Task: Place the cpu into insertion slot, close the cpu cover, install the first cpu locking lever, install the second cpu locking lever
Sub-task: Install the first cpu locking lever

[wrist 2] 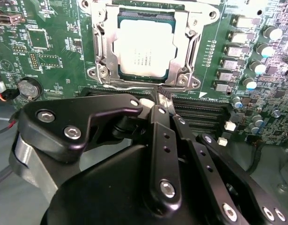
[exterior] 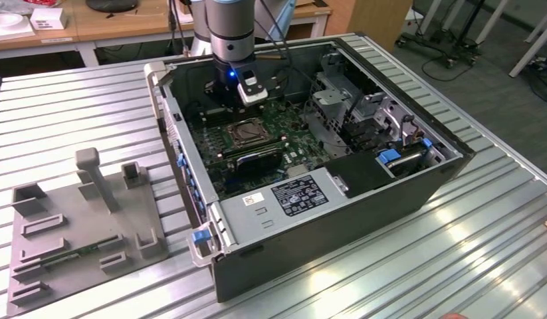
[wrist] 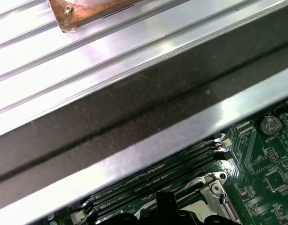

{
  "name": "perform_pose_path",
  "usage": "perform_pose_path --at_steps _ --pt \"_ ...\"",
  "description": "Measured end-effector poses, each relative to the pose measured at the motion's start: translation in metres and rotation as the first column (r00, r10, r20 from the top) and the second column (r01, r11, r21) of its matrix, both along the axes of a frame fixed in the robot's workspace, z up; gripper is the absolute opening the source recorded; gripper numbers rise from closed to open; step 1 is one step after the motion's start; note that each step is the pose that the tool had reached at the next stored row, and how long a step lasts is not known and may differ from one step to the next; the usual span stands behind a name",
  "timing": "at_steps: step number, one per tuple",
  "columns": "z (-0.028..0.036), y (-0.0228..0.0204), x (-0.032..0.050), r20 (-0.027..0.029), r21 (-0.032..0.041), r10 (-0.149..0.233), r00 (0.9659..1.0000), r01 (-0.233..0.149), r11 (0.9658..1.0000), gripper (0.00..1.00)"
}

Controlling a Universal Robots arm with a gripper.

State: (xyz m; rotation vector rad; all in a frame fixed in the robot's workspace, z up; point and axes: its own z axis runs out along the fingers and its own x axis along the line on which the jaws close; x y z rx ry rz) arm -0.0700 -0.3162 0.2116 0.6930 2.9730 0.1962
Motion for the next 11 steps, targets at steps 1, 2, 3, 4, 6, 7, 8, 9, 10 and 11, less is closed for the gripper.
perform_pose_path --at_steps 1,2,3,4,6,7,8,9,10,11 --pt "0.0000 0.0000 0.0000 0.0001 0.0001 0.000 1.0000 0.000 1.0000 0.10" --pt "0.0000 0.0000 0.0000 0.0001 0.0001 0.000 1.0000 0.000 1.0000 0.10" --pt "0.0000 0.0000 0.0000 0.0001 0.0001 0.000 1.0000 0.000 1.0000 0.10" --pt "0.0000 0.0000 0.0000 0.0001 0.0001 0.000 1.0000 0.000 1.0000 0.10" --pt "0.0000 0.0000 0.0000 0.0000 -0.0002 0.003 1.0000 -0.003 1.0000 0.10" --pt "0.0001 0.0000 0.0000 -0.0001 -0.0004 0.011 0.9999 -0.011 0.9999 0.10" --pt "0.0001 0.0000 0.0000 -0.0001 -0.0004 0.025 0.9997 -0.025 0.9997 0.10" --pt "0.0001 0.0000 0.0000 -0.0001 -0.0004 0.039 0.9992 -0.039 0.9992 0.10" --pt "0.0000 0.0000 0.0000 -0.0001 -0.0004 0.054 0.9985 -0.054 0.9985 0.10" --pt "0.0000 0.0000 0.0000 0.0000 -0.0003 0.072 0.9974 -0.072 0.9974 0.10"
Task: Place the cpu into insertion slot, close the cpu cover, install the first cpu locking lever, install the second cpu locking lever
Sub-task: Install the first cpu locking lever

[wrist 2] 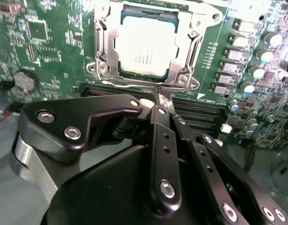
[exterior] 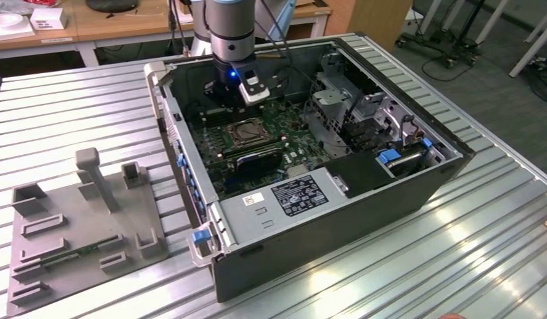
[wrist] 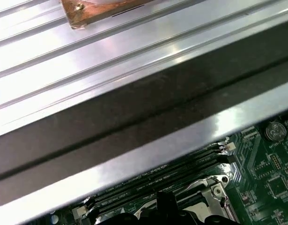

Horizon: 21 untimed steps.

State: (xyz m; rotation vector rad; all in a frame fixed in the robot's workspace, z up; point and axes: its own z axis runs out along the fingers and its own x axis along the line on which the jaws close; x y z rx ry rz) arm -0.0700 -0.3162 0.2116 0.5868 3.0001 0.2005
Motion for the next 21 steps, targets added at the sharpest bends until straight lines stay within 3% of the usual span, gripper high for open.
perform_pose_path --at_steps 6,14,21 --pt "0.0000 0.0000 -0.0001 -0.0004 -0.0071 0.082 0.9966 -0.082 0.9966 0.10" --pt "-0.0001 0.0000 0.0009 -0.0005 -0.0073 0.086 0.9963 -0.086 0.9963 0.10" --pt "-0.0009 0.0000 0.0151 -0.0003 -0.0078 0.097 0.9953 -0.097 0.9953 0.10"
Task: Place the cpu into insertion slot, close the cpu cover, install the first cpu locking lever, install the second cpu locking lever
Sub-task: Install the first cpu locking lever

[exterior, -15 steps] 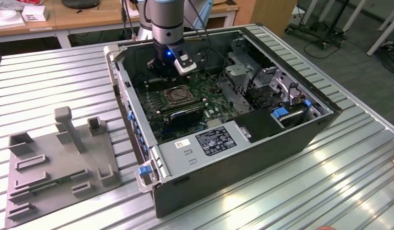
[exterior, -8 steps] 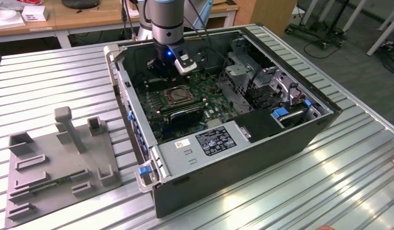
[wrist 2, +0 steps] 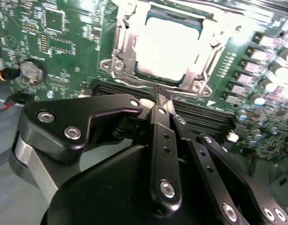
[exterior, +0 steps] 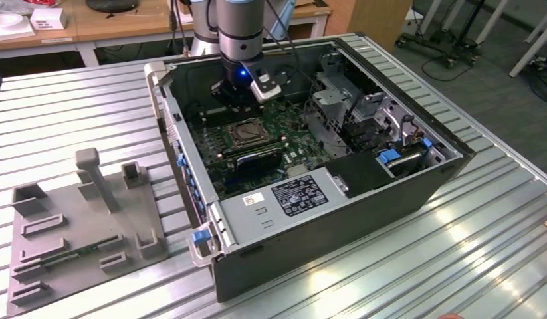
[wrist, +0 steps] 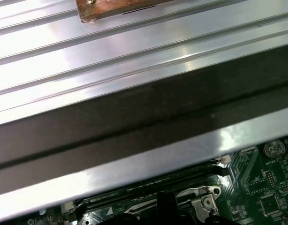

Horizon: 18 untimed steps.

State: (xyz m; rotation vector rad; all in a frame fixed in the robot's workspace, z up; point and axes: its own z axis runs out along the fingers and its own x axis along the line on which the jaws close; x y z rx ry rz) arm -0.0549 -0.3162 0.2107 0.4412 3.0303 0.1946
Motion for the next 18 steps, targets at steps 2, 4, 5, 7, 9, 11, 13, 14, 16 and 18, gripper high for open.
perform_pose_path --at_steps 2,4,5,7,9,11,13,14,16,18 --pt "-0.0002 0.0000 0.0020 -0.0002 -0.0073 0.006 1.0000 -0.006 1.0000 0.10" --pt "-0.0002 -0.0001 0.0021 -0.0003 -0.0391 0.007 1.0000 -0.007 0.9992 0.10" --pt "-0.0002 -0.0002 0.0021 -0.0004 -0.0557 0.007 1.0000 -0.007 0.9984 0.10" --pt "-0.0002 -0.0005 0.0020 -0.0007 -0.0844 0.007 1.0000 -0.007 0.9964 0.10" --pt "-0.0005 -0.0007 0.0020 -0.0007 -0.0918 0.040 0.9992 -0.040 0.9950 0.10" --pt "-0.0010 -0.0007 0.0021 -0.0007 -0.0917 0.072 0.9974 -0.072 0.9932 0.10" --pt "-0.0015 -0.0007 0.0020 -0.0007 -0.0917 0.104 0.9946 -0.104 0.9904 0.10" --pt "-0.0018 -0.0007 0.0020 -0.0007 -0.0917 0.119 0.9928 -0.119 0.9887 0.10" --pt "-0.0023 -0.0007 0.0020 -0.0007 -0.0918 0.149 0.9889 -0.148 0.9847 0.10" --pt "-0.0023 -0.0008 0.0020 -0.0013 -0.0940 0.170 0.9855 -0.169 0.9811 0.10"
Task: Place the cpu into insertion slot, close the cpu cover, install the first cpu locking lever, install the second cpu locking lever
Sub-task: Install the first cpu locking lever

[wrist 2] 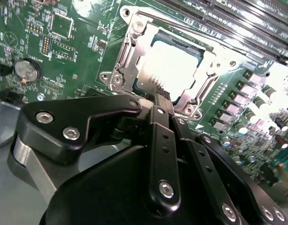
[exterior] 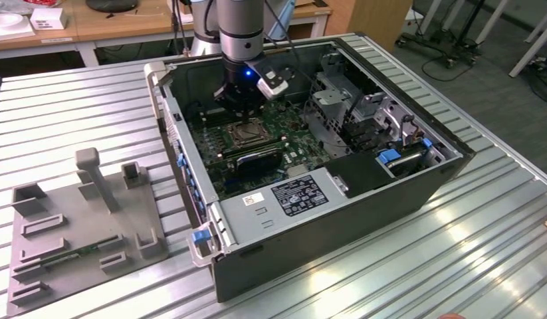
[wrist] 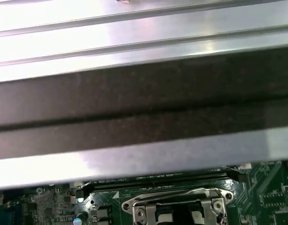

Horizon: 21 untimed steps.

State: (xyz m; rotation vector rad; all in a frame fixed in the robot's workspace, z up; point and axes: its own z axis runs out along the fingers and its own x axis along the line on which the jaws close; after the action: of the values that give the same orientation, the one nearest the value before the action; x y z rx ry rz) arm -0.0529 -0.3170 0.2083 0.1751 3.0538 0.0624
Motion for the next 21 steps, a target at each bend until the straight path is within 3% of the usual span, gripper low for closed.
perform_pose_path --at_steps 5,13,21 --pt "-0.0001 -0.0038 0.0000 0.0001 -0.0013 0.016 0.9999 -0.016 0.9999 0.10" --pt "-0.0001 -0.0140 0.0000 0.0001 -0.0018 0.022 0.9998 -0.022 0.9998 0.10" --pt "-0.0001 -0.0145 0.0014 0.0002 -0.0018 0.022 0.9998 -0.022 0.9998 0.10"
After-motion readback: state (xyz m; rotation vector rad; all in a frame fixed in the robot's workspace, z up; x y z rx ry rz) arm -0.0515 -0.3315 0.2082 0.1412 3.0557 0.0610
